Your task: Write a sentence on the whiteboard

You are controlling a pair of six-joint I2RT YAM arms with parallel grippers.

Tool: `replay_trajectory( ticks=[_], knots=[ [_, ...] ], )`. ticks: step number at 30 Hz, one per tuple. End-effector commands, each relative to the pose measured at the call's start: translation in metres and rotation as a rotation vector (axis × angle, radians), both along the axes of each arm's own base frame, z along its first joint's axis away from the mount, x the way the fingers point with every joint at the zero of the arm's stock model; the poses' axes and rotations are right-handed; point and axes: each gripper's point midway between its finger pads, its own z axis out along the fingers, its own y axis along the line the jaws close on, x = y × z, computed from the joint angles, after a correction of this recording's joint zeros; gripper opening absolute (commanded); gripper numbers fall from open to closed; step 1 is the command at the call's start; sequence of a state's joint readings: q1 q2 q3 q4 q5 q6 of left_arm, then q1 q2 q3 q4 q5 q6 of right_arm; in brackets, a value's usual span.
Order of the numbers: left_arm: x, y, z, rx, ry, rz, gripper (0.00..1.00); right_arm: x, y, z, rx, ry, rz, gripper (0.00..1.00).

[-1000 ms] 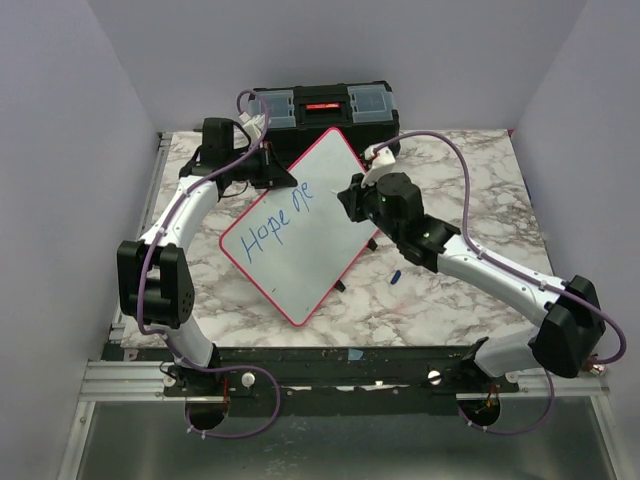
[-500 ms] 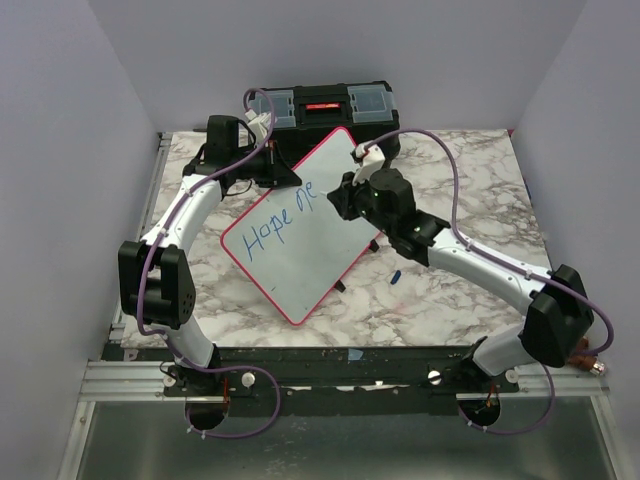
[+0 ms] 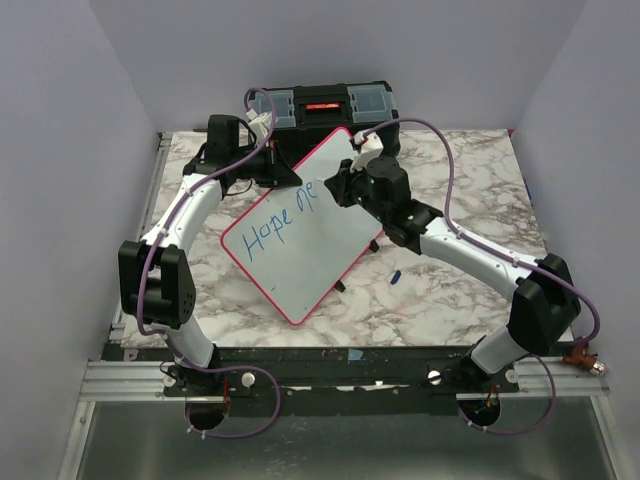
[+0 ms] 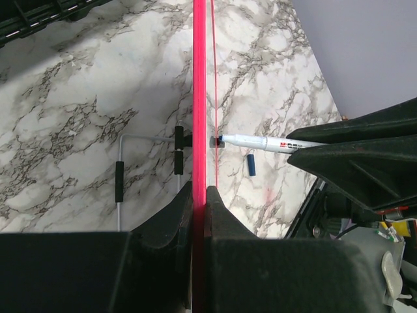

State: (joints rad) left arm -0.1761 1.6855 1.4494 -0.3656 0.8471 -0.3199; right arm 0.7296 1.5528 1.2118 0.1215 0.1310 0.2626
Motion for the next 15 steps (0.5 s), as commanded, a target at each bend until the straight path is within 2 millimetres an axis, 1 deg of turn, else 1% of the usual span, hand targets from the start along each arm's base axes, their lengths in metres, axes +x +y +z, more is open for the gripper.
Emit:
replay_trajectory(
  ticks=[1, 6, 11, 15],
  knots=[
    [-0.004, -0.009, 0.0, 0.032, -0.04, -0.061, 0.0, 0.01, 0.009, 0.013, 0.05, -0.024, 0.017, 0.01],
    [-0.006, -0.01, 0.004, 0.026, -0.051, -0.068, 0.0, 0.01, 0.013, 0.003, 0.054, -0.004, 0.031, 0.01],
    [-0.005, -0.01, 0.005, 0.025, -0.052, -0.069, 0.0, 0.006, 0.008, -0.007, 0.044, 0.012, 0.026, 0.01],
    [-0.005, -0.011, 0.007, 0.021, -0.054, -0.068, 0.0, 0.0, 0.004, -0.017, 0.038, 0.032, 0.028, 0.01]
  ],
)
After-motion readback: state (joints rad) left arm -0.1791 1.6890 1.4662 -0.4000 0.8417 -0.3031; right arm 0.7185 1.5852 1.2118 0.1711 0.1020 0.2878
